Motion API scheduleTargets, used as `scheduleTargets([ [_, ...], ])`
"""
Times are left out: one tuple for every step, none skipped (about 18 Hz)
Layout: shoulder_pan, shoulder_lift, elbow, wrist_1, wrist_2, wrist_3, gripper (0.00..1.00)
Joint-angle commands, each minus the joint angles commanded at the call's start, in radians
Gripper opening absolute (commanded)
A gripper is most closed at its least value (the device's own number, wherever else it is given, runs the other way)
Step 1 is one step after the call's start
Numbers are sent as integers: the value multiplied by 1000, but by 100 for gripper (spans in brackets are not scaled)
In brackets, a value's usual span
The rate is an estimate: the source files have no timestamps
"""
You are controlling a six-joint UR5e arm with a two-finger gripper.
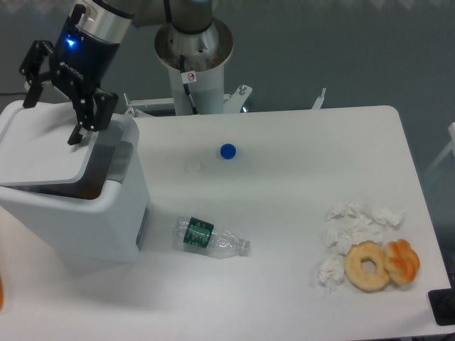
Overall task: Close the trash can
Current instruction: 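Press the gripper down on the lid to seat it shut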
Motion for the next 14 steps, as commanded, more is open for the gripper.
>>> scheduleTargets([
  [0,0,0,0,0,2,100],
  [0,-2,-2,0,0,2,100],
  [2,-2,-2,0,2,2,100],
  [3,-2,-3,0,0,2,100],
  [5,-2,-6,0,2,2,100],
  [5,-2,-8,2,2,2,100],
  [5,-2,-9,0,2,2,100],
  [5,-2,-9,2,2,2,100],
  [5,-2,-9,0,2,2,100],
  [5,-3,-9,0,2,2,100],
  [5,-3,-9,0,2,2,100],
  [5,-5,-9,0,2,2,100],
  [5,-9,-11,0,0,0,100],
  [5,-11,-11,0,0,-3,100],
])
